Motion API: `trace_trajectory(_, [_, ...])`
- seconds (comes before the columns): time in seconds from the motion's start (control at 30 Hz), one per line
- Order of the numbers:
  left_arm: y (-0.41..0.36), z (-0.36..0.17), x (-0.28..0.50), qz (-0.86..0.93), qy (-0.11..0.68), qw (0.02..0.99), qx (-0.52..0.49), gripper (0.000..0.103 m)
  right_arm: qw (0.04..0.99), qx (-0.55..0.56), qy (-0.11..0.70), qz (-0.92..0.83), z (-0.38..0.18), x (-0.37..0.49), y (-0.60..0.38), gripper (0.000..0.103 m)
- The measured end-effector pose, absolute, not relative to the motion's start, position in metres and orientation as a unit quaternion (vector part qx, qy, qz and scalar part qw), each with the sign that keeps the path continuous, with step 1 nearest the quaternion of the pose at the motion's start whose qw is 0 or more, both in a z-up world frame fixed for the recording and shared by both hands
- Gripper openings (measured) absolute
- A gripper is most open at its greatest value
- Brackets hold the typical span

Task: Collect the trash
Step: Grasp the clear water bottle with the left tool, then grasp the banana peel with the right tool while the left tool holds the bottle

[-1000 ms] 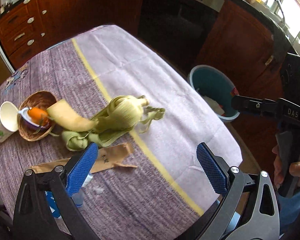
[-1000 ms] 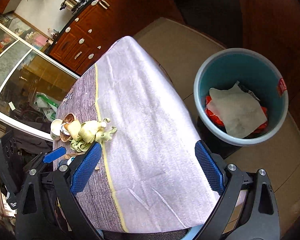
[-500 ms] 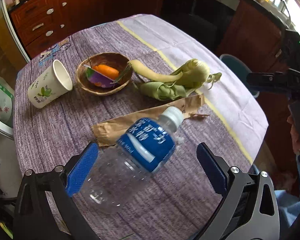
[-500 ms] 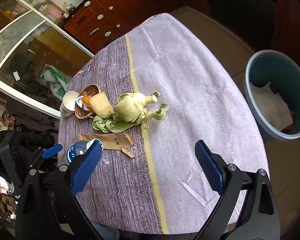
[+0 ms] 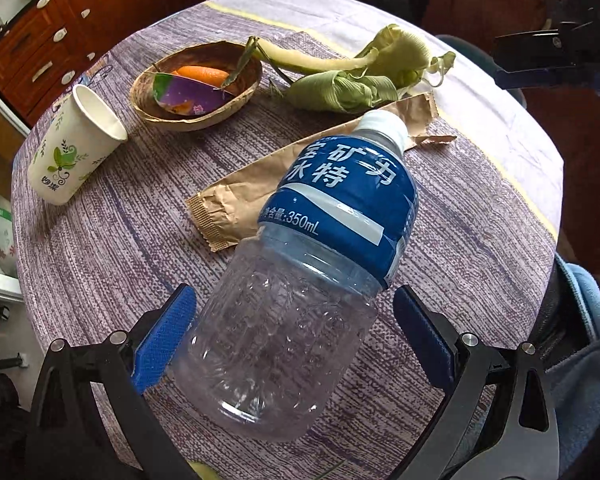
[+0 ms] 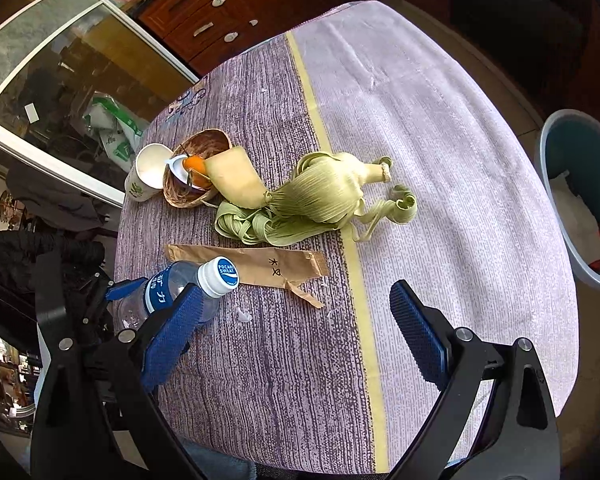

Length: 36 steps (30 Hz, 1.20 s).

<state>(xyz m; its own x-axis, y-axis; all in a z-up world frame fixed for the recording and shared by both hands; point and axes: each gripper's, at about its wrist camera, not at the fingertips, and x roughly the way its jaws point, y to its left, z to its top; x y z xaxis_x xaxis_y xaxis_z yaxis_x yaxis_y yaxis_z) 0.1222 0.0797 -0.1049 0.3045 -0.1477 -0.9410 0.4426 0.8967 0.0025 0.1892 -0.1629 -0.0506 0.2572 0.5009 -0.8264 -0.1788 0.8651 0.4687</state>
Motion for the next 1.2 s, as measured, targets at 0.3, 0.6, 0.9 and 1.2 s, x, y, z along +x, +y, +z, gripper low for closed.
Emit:
trace_trajectory(0.3, [0.093,-0.093,0.103,-0.164,0.553,0.814,0.067,0.065,0.779,0.128,0.572,0.225,-0.051,0.188,-0.153,0.09])
trace_trajectory(0.6, [0.137,-0.056,0.102,-0.111,0.507,0.853,-0.042,0.065,0.82,0.032,0.504,0.269,-0.018,0.203,-0.099,0.09])
trace_trajectory(0.9, [0.153,-0.056,0.123,-0.093,0.501,0.854,-0.107,0.065,0.805,-0.118,0.531,0.237,-0.055,0.244,-0.032,0.07])
trace_trajectory(1.2, [0.156,-0.066,0.129,-0.106,0.508,0.846,-0.121,0.065,0.781,-0.108,0.556,0.264,-0.079,0.264,-0.027,0.046])
